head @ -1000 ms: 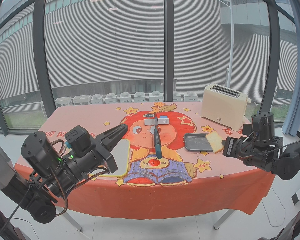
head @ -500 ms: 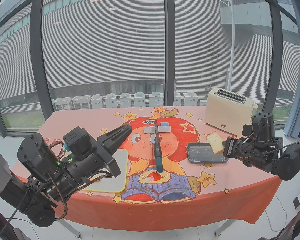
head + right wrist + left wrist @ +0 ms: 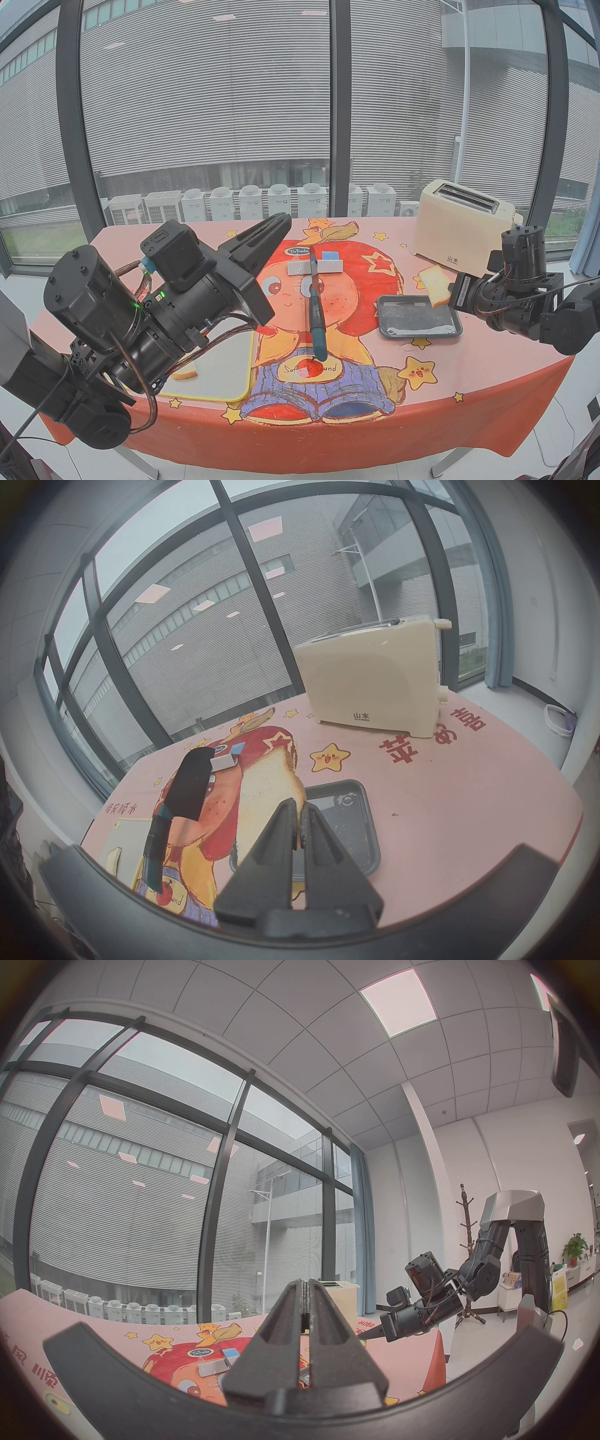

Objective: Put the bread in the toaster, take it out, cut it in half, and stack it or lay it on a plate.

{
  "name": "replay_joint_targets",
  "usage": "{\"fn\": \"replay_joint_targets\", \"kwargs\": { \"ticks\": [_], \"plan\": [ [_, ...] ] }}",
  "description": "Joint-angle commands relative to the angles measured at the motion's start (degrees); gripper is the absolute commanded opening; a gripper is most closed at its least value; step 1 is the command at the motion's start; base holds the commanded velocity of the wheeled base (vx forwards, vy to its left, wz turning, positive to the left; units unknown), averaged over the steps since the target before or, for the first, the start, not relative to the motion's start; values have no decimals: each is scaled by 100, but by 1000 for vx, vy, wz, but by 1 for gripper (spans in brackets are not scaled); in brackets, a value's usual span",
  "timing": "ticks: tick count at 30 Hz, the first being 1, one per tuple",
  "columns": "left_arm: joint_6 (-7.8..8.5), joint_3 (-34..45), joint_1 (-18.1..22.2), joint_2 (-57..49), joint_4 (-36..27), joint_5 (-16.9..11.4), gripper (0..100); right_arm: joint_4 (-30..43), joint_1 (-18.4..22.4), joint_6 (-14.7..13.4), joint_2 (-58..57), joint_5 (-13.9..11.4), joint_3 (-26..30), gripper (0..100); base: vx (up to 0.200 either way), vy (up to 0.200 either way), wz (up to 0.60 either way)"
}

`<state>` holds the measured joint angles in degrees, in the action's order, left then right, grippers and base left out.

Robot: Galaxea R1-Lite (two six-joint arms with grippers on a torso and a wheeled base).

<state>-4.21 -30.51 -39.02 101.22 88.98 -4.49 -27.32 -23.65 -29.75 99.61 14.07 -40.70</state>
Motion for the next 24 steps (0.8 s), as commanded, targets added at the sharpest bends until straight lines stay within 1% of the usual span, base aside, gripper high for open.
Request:
{"fn": "replay_joint_targets", "kwargs": {
  "ticks": [1,4,6,8,11,14,19,24],
  "plan": [
    [-19,45,0,38,102,-8,0,-1,10,-14,217,8,27,0,0,0,0],
    [-19,98,9,56,102,-35,0,-10,71,-14,305,26,63,0,0,0,0],
    [-19,107,35,73,102,-158,0,-1,80,-14,322,35,71,0,0,0,0],
    [-19,107,53,82,102,-202,0,-1,89,-14,366,35,80,0,0,0,0],
    [-19,195,17,73,102,-193,0,-1,115,-49,463,61,89,0,0,0,0],
    [25,388,26,47,102,-202,0,-1,115,-49,595,79,89,0,0,0,0],
    [34,423,26,91,102,-193,0,-19,115,-75,762,87,89,0,0,0,0],
    [113,485,35,109,102,-202,0,-1,53,-84,788,87,107,0,0,0,0]
  ]
}}
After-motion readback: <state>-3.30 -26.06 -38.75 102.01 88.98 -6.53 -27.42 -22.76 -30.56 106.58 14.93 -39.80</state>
